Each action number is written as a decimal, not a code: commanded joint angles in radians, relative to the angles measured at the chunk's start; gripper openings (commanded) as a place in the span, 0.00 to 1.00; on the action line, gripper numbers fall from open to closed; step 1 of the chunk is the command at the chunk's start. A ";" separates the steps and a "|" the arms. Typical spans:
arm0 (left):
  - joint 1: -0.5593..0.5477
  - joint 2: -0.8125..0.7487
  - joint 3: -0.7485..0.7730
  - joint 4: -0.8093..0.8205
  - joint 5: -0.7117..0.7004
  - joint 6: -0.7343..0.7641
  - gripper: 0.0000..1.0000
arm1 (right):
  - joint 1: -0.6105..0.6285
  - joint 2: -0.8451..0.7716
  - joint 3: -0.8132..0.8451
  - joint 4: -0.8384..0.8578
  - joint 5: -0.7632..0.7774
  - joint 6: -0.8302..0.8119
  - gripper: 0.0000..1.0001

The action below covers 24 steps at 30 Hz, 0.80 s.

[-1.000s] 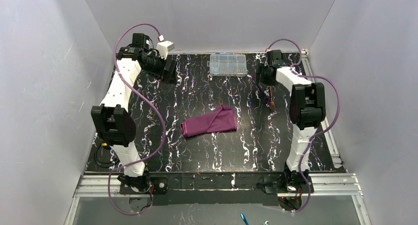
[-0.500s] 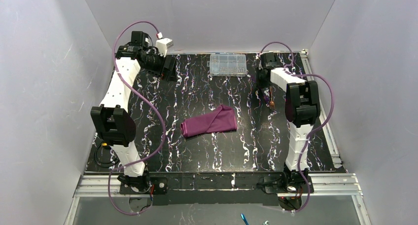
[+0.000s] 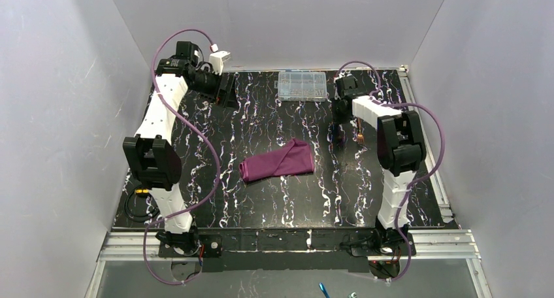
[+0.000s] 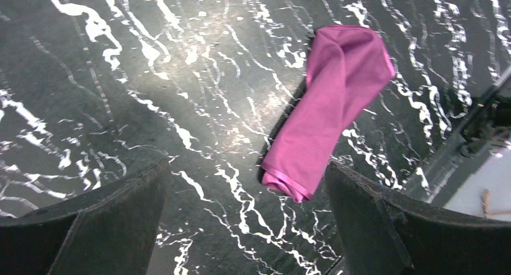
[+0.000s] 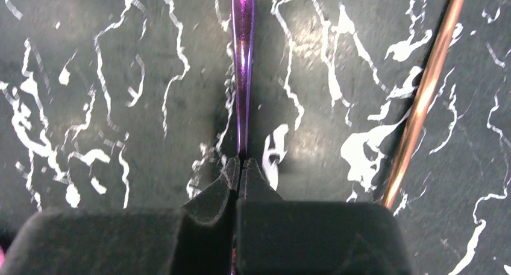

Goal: Fold the napkin into a case and place the utensils inside
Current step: Pick up the fork from the corner of the board, then pass from the right arm to the left

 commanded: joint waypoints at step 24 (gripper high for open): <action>-0.224 -0.430 -0.465 0.170 0.088 1.152 0.98 | 0.414 -0.217 0.326 -0.397 -0.595 -0.112 0.01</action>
